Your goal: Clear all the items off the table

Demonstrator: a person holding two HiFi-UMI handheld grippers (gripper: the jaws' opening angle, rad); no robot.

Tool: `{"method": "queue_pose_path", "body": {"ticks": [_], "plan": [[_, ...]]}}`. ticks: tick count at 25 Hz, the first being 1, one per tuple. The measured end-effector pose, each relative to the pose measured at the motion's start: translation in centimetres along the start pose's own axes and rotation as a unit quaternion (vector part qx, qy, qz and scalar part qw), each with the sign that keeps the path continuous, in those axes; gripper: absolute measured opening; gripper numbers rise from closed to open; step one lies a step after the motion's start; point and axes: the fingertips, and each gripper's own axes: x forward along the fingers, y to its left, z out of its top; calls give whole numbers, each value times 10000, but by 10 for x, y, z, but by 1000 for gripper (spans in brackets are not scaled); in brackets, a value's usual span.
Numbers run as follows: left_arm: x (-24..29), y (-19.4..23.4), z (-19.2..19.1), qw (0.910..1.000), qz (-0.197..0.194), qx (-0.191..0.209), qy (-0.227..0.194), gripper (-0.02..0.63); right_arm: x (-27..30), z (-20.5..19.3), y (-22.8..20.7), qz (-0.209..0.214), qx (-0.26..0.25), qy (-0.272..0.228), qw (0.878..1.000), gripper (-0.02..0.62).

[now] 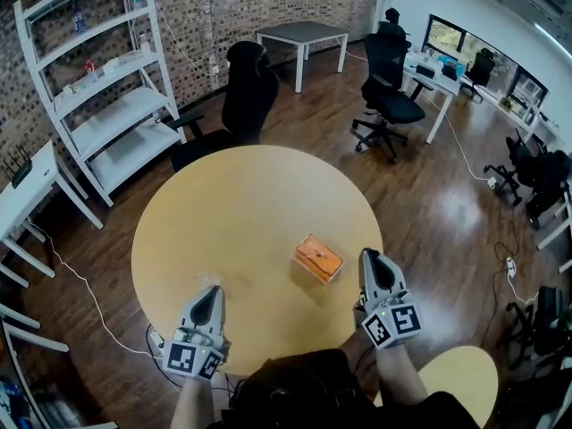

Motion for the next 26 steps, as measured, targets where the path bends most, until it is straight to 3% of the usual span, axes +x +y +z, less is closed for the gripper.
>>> {"method": "queue_pose_path", "body": {"ticks": [14,26], "plan": [[11,-8,0,9999,-112,-96,23,2,-12,-6,-16,-184,-65,157,9997,2],[3,-3,-7,9995,43,-298,92,2,-10,-18,-20,-255,-10,303,9992,2]]}}
